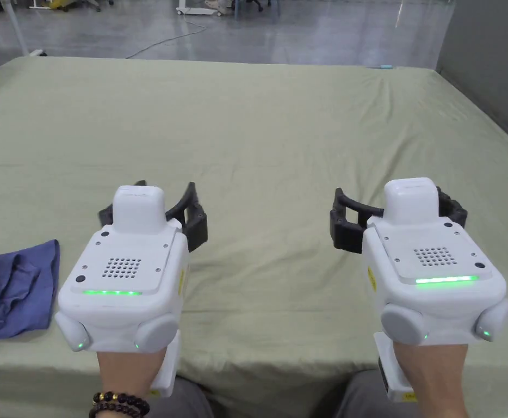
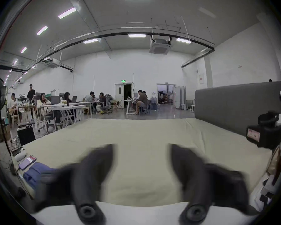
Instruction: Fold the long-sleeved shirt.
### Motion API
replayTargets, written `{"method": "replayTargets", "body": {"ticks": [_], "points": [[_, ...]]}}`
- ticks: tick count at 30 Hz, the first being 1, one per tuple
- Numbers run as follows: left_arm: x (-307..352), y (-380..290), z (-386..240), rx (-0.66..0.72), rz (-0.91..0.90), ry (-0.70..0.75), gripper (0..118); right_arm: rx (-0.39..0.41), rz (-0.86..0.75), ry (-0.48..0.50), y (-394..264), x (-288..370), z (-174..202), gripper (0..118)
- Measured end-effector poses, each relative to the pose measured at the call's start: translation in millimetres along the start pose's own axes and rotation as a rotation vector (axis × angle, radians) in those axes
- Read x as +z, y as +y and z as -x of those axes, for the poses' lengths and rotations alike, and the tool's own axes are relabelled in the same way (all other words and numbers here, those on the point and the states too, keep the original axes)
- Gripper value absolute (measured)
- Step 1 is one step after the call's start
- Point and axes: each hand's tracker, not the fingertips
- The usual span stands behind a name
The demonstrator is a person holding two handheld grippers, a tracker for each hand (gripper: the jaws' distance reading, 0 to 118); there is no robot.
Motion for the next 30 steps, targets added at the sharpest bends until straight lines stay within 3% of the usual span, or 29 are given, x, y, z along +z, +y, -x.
{"method": "replayTargets", "body": {"ticks": [1, 2, 5, 9, 14, 30], "points": [[-1.6, 0.2, 1.9, 0.013, -0.002, -0.008, 114, 0.005, -0.007, -0.015, 1.3, 2.2, -0.1, 103], [-1.7, 0.8, 3.1, 0.021, -0.002, -0.01, 118, 0.007, -0.016, -0.03, 1.4, 2.5, -0.5, 103], [12.3, 8.1, -0.3, 0.027, -0.108, -0.053, 118, -0.003, -0.031, -0.054, 0.1, -0.5, -2.6, 103], [0.8, 2.2, -0.4, -0.046, -0.064, -0.015, 118, -0.082, -0.109, -0.064, -2.6, -8.0, -6.2, 104], [1.6, -0.6, 1.9, -0.045, -0.031, -0.033, 118, -0.028, -0.085, -0.109, 1.9, -7.4, -1.2, 104], [8.4, 3.2, -2.5, -0.076, -0.015, -0.052, 118, -0.026, -0.037, -0.066, 8.5, -2.1, -1.6, 104]]}}
